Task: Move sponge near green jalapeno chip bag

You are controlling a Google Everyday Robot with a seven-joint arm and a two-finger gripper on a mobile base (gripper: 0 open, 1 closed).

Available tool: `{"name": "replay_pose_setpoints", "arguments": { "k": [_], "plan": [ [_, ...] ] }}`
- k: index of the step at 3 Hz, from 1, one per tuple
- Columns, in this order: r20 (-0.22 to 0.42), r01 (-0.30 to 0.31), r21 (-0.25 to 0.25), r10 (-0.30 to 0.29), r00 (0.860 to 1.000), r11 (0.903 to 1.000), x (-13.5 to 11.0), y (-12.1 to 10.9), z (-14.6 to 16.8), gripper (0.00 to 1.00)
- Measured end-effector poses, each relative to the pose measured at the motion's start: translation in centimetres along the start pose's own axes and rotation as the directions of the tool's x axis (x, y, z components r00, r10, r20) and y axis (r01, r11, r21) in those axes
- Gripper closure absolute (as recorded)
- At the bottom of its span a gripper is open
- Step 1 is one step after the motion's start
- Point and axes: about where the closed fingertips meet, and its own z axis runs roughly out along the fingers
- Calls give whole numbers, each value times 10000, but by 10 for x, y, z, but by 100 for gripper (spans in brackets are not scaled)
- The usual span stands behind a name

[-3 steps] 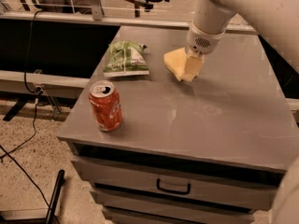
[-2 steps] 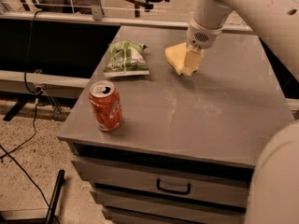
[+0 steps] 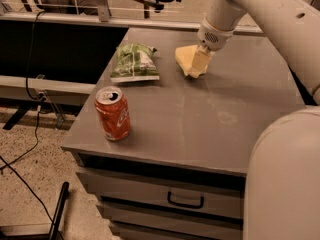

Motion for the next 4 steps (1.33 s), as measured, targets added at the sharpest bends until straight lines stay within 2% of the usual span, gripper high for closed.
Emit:
{"name": "replay_pose_setpoints", "arguments": {
  "k": [1, 2, 4],
  "plan": [
    [367, -721, -264, 731, 9967, 9970, -8, -1, 6, 85],
    [486, -1375, -363, 1392, 9891, 9898, -18, 1, 9, 62],
    [487, -1522, -414, 1541, 9868, 9875, -22, 1, 16, 15]
  ]
}}
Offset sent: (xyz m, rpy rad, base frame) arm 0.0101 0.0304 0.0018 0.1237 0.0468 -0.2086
